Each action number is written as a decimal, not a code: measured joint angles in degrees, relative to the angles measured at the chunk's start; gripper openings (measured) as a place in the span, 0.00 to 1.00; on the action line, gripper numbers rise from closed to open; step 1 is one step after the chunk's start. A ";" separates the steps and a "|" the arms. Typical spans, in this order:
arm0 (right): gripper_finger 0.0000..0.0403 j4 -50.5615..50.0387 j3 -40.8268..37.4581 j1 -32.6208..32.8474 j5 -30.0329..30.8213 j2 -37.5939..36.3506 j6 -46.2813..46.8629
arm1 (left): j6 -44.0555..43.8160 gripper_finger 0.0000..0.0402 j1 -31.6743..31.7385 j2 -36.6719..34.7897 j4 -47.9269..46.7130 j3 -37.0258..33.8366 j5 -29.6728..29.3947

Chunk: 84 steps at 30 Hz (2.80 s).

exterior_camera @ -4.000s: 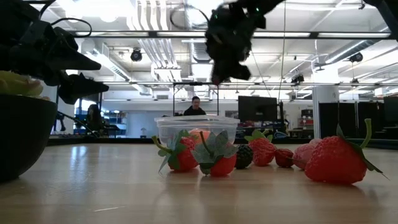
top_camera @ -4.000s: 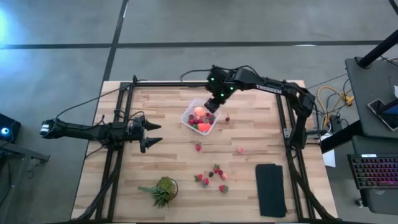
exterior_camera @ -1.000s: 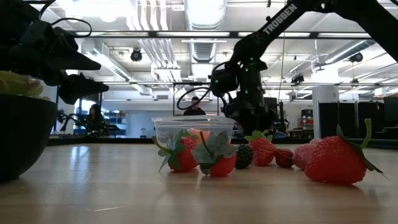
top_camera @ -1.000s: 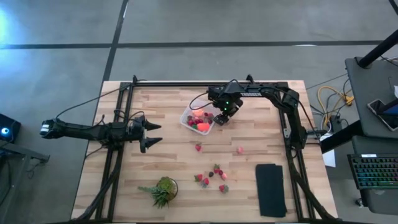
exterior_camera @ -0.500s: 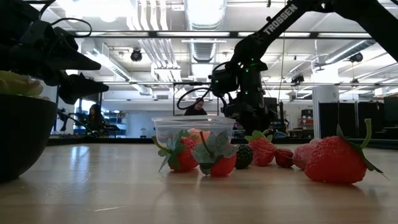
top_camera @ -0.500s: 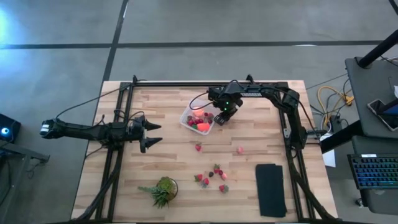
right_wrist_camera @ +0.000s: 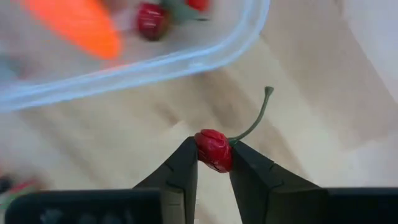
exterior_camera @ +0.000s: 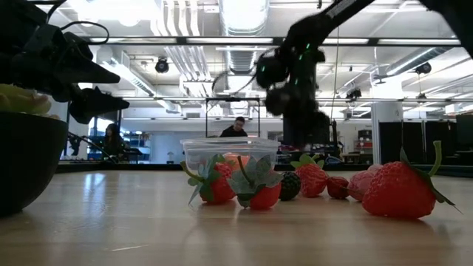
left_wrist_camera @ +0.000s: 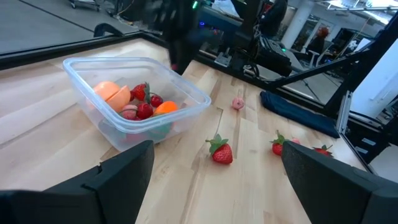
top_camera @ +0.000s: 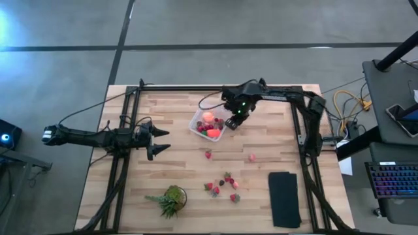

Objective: Pick and placing Produce into tupperware
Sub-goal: Put the red cherry into the transparent bin, then put the pink peach into the transparent bin

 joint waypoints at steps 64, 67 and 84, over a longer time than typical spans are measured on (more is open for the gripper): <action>0.45 -13.90 34.14 4.41 11.52 0.95 -2.90 | 0.01 0.84 0.00 0.00 0.00 0.00 -0.01; 0.45 -24.28 33.50 4.19 11.50 0.77 -2.75 | 0.01 0.84 0.00 0.00 0.00 0.00 0.00; 0.43 -7.13 -2.00 14.13 7.43 -14.68 -9.47 | 0.01 0.84 0.00 -0.02 0.00 0.00 0.01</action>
